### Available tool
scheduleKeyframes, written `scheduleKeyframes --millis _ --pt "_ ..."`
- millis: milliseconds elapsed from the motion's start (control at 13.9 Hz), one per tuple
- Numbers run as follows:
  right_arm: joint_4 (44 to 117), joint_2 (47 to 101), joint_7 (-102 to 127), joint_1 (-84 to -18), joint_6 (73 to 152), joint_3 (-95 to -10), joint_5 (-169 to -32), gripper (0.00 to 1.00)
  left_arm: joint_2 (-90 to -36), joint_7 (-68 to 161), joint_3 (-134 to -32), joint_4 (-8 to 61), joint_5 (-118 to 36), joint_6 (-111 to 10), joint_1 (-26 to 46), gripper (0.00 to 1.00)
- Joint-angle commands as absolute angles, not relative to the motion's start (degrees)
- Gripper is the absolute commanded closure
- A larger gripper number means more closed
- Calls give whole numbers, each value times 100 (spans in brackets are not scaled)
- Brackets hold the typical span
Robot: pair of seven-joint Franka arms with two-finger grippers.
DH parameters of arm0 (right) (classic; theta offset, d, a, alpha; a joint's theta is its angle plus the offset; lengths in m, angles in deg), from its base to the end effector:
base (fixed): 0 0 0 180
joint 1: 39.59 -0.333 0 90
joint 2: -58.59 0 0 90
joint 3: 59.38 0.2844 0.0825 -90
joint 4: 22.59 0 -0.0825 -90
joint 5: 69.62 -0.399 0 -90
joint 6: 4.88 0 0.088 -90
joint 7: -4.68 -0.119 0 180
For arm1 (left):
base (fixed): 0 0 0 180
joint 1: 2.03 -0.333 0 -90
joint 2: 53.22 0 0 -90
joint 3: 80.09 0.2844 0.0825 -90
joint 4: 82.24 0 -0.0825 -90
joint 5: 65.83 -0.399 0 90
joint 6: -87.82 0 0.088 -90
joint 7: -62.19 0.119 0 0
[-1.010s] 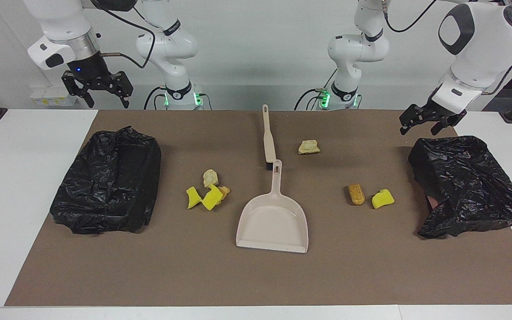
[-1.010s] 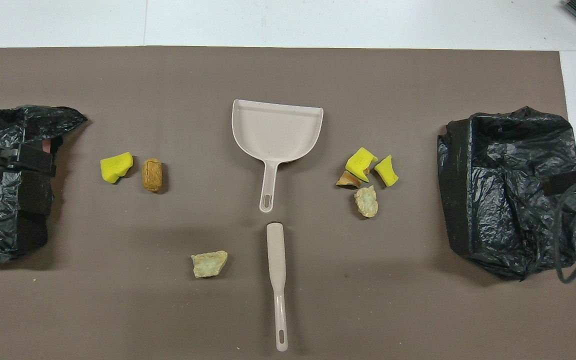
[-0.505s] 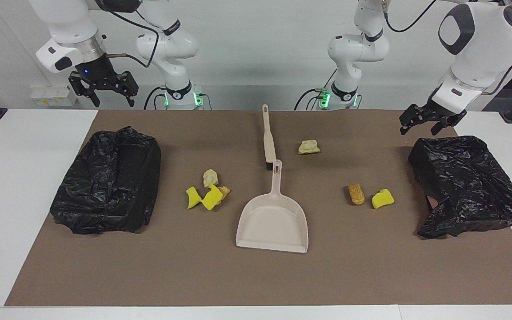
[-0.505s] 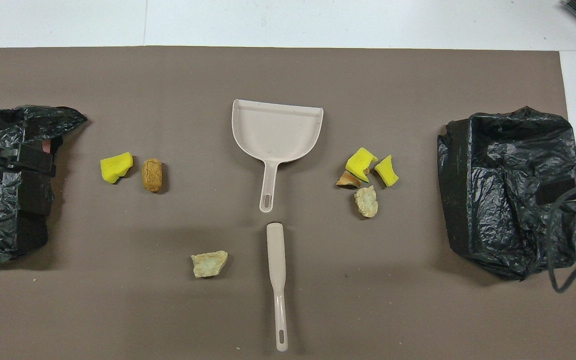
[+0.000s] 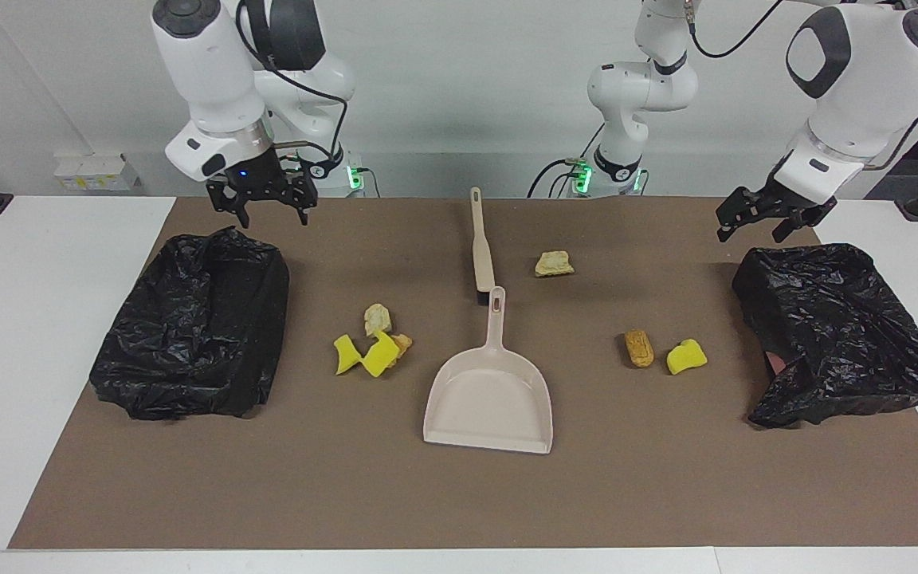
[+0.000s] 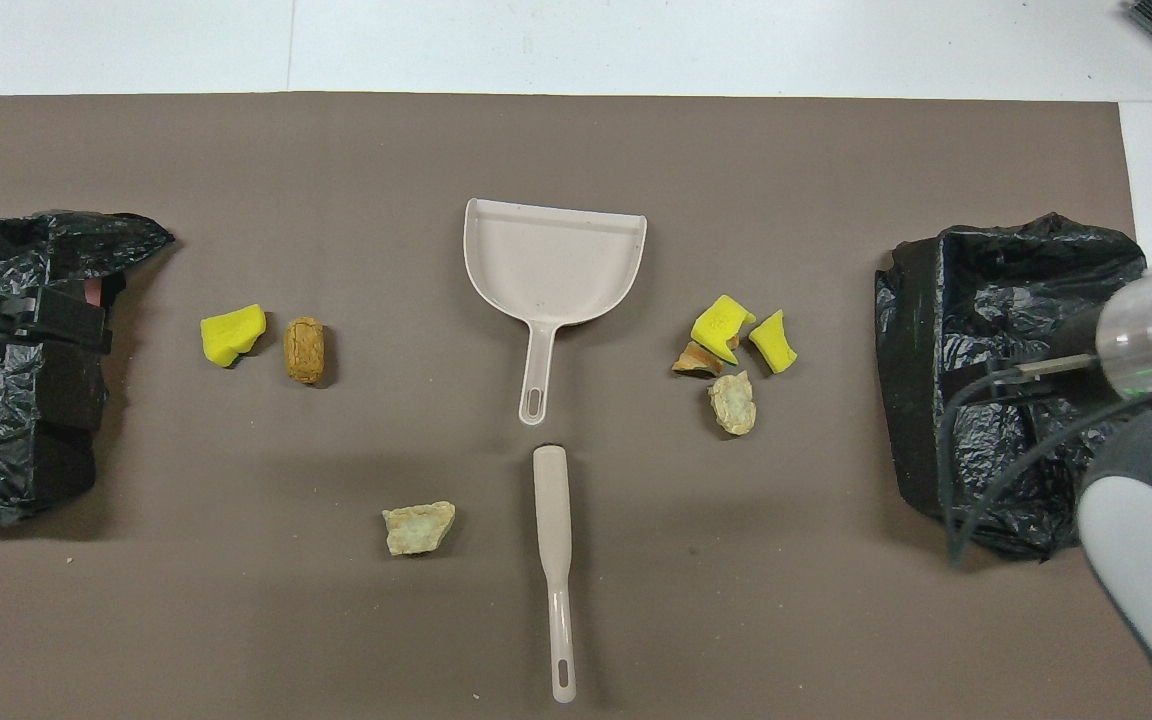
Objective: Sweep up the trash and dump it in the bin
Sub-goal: 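Reach the right gripper to the beige dustpan handle and grasp it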
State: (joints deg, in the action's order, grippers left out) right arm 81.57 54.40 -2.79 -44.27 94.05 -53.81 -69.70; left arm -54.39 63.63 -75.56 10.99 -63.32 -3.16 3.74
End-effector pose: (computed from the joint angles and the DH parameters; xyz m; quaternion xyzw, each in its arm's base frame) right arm 0.5456 0.1000 0.5141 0.9997 0.0240 -0.0087 0.0042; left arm 0.5729 -0.0179 0.5434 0.9991 -0.0223 -0.0298 0.0211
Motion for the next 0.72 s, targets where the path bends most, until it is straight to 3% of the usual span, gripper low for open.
scheduleKeyframes --millis 0,289,649 --pt "8113 5770 -813 -4381 9812 -5034 -7181 0 -5409 6378 -7605 1083 -6443 -271 324 0" --pt "7823 6595 -2613 -4399 10427 -4033 -7156 0 -5409 6378 -7605 1083 -6443 -271 324 0" --pt "7278 7545 -3897 -4671 10989 -3495 -7042 0 -5409 6378 -7605 1083 -6443 -271 324 0"
